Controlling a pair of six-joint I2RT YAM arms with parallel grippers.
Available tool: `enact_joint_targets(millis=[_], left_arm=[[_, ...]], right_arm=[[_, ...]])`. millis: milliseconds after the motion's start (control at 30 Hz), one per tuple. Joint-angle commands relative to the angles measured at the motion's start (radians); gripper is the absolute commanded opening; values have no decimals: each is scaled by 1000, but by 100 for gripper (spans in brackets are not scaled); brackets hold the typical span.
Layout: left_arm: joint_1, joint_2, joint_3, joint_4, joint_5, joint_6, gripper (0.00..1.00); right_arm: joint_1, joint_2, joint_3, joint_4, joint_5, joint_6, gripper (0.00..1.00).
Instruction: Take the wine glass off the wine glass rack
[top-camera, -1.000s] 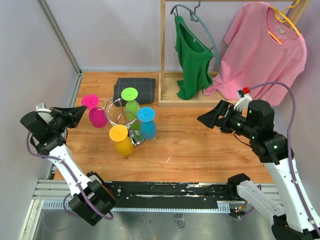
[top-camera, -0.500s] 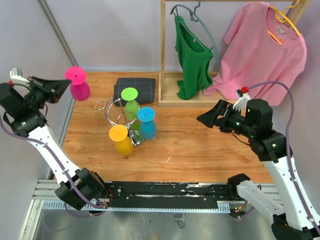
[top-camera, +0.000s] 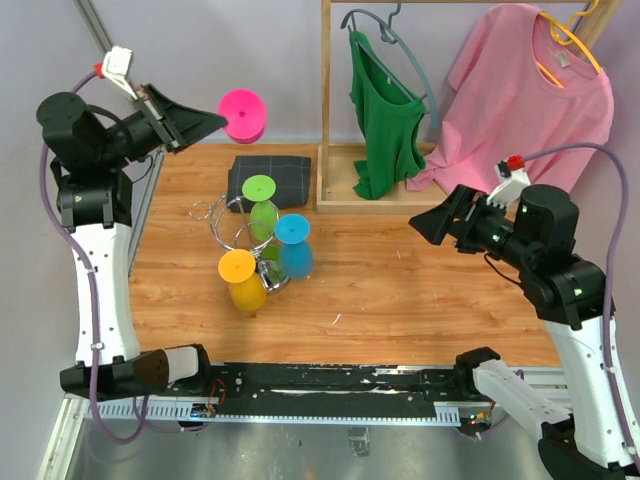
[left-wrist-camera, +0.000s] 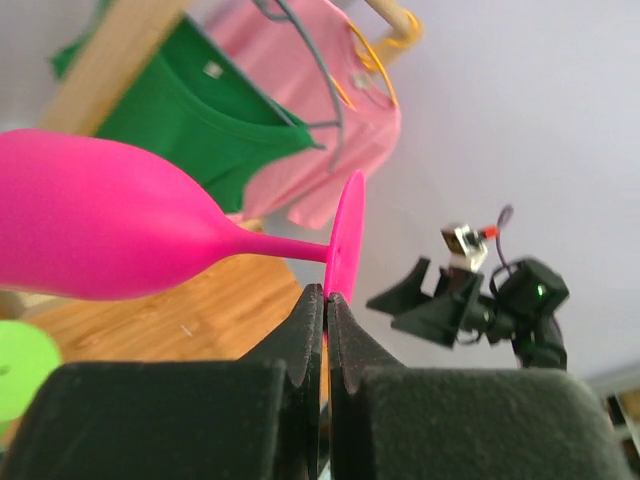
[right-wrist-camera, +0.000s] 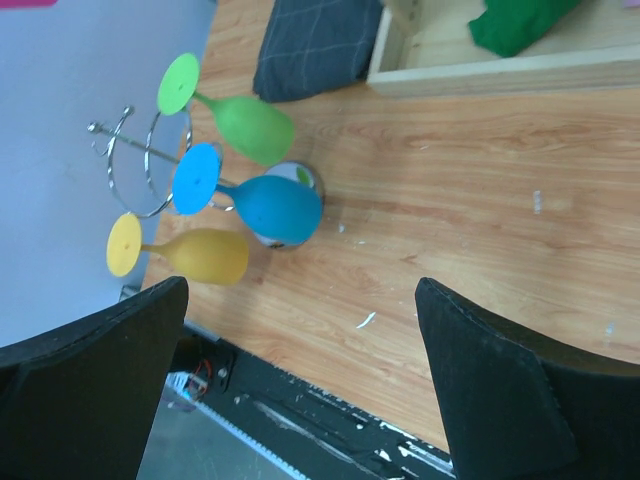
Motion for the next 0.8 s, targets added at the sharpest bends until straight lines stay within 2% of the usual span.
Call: enact_joint_targets(millis=[0,133,333,400,567,767], left_arm=[[-170,-20,34,15,0,110,0],[-304,-32,43,-14,4,225,0],[-419,-20,25,-63,44,407,0],[-488,-24,20,-110,7,531,0],[-706,-20,8,-297,-160,984,0],[-952,-33,-82,-353,-368,1337,0]], right_arm=[[-77,-2,85,-146,38,-91,98],[-134,40,176,-217,14,-133,98],[-135,104,275,-258,-2,-155,99],[-136,114,299,-270,-8,-156,99],[-135,148,391,-352,-3,-183,99],[-135,220,544,-468,9,-242,98]])
